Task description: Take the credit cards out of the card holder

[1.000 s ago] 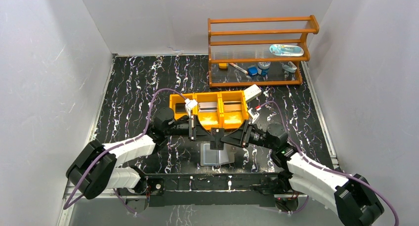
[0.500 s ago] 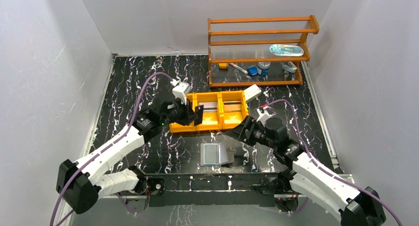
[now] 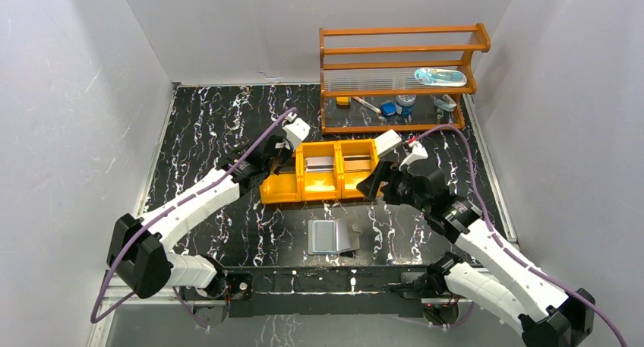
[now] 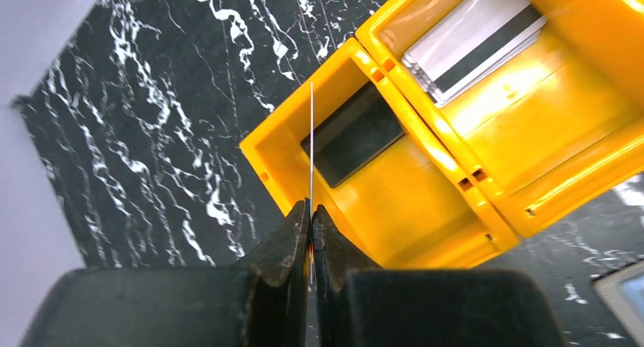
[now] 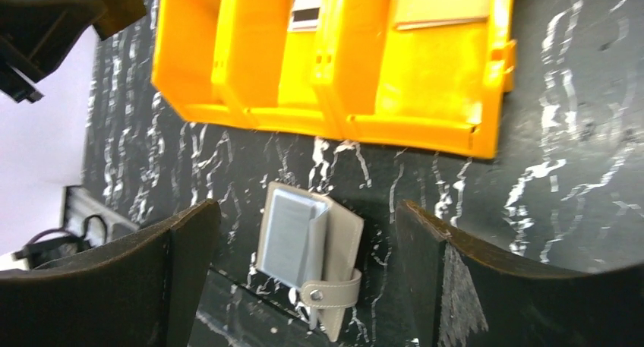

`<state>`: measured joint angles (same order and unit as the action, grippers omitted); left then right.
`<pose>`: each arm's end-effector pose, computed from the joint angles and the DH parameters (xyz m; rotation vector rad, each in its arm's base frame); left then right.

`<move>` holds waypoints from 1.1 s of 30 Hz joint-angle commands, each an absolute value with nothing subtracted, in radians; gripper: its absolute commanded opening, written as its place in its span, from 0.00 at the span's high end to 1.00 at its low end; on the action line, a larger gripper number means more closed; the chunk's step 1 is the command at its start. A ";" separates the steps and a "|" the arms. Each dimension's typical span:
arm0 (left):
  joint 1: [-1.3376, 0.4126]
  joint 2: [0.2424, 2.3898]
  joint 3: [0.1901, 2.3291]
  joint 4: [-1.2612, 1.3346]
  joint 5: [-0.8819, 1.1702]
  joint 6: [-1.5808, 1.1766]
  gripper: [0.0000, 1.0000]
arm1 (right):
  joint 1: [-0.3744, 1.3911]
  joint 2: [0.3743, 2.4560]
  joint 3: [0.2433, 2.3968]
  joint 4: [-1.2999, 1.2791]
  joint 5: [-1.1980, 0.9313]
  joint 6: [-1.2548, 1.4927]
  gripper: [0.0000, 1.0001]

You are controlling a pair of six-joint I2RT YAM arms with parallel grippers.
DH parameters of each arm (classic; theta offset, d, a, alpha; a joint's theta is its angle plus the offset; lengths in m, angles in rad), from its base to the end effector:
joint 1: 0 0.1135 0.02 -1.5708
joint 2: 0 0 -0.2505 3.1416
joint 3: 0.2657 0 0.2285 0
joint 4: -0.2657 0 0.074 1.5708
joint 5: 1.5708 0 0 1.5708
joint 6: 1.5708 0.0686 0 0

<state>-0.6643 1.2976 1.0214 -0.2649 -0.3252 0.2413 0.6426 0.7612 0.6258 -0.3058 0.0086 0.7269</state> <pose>0.2498 -0.1677 0.2807 0.7339 1.9482 0.0863 0.1558 0.1159 0.2551 0.0951 2.1181 0.8427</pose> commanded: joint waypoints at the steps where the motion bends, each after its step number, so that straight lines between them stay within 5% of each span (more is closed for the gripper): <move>1: -0.650 1.331 1.054 -0.241 -0.327 0.497 1.00 | 0.641 0.831 0.743 -0.417 0.160 0.597 0.08; 9: -0.537 1.408 1.103 -0.357 -0.031 0.763 1.00 | 0.638 0.861 0.770 -0.410 0.237 0.606 0.12; 18: -0.502 1.456 1.050 -0.277 0.059 0.883 1.00 | 0.635 0.860 0.793 -0.433 0.257 0.654 0.11; 33: -0.501 1.567 1.010 -0.142 -0.073 0.903 1.00 | 0.626 0.926 0.796 -0.429 0.229 0.670 0.10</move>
<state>-0.5068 1.5482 1.0046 -0.1814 -0.0463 0.8845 0.6327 0.9401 0.7502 -0.4469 0.2214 0.6704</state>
